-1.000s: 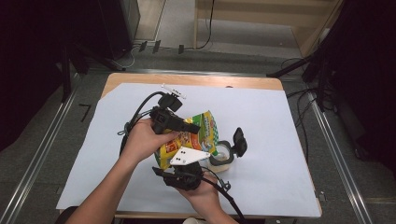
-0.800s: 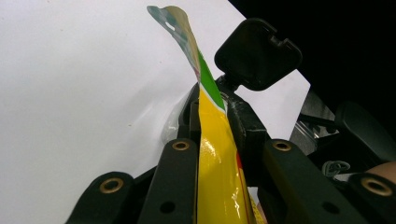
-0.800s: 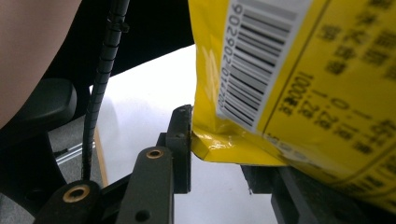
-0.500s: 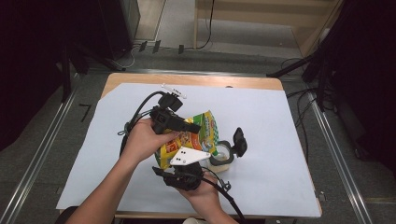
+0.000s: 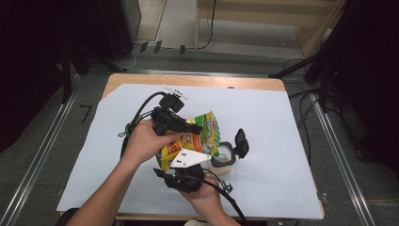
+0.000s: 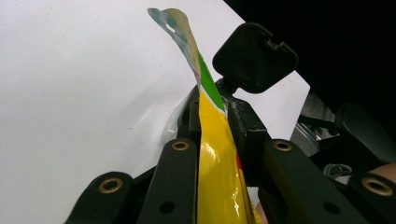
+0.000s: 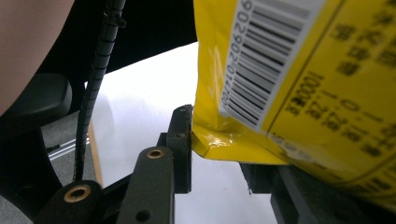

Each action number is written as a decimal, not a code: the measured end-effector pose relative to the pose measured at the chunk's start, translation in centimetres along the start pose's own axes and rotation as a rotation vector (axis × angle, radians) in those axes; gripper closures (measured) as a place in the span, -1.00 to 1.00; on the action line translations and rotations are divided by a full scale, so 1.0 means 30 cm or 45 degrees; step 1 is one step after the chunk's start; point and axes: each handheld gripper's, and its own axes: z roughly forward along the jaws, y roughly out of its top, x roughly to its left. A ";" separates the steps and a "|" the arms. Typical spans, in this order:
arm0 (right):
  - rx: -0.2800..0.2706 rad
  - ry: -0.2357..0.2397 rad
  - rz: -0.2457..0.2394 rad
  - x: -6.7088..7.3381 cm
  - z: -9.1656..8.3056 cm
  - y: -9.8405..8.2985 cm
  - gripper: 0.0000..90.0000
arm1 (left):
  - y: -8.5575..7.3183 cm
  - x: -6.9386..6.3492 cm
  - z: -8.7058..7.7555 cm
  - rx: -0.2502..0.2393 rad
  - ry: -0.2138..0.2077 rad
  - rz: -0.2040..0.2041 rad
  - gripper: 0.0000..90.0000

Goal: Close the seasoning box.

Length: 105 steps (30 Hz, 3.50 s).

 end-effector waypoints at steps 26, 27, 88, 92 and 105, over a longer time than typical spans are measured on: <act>-0.033 -0.008 0.045 -0.004 -0.003 -0.008 0.54 | 0.009 -0.034 -0.001 -0.026 -0.019 0.011 0.79; -0.030 -0.009 0.045 -0.005 -0.003 -0.008 0.54 | 0.010 -0.034 0.000 -0.025 -0.024 0.010 0.79; -0.026 -0.011 0.047 -0.005 -0.009 -0.003 0.56 | 0.011 0.000 0.004 -0.053 -0.130 -0.066 0.78; -0.024 -0.017 0.045 -0.010 -0.006 -0.008 0.56 | 0.011 -0.002 0.008 -0.056 -0.128 -0.066 0.77; -0.022 -0.024 0.051 -0.017 -0.004 -0.015 0.57 | 0.011 -0.015 0.012 -0.055 -0.120 -0.049 0.77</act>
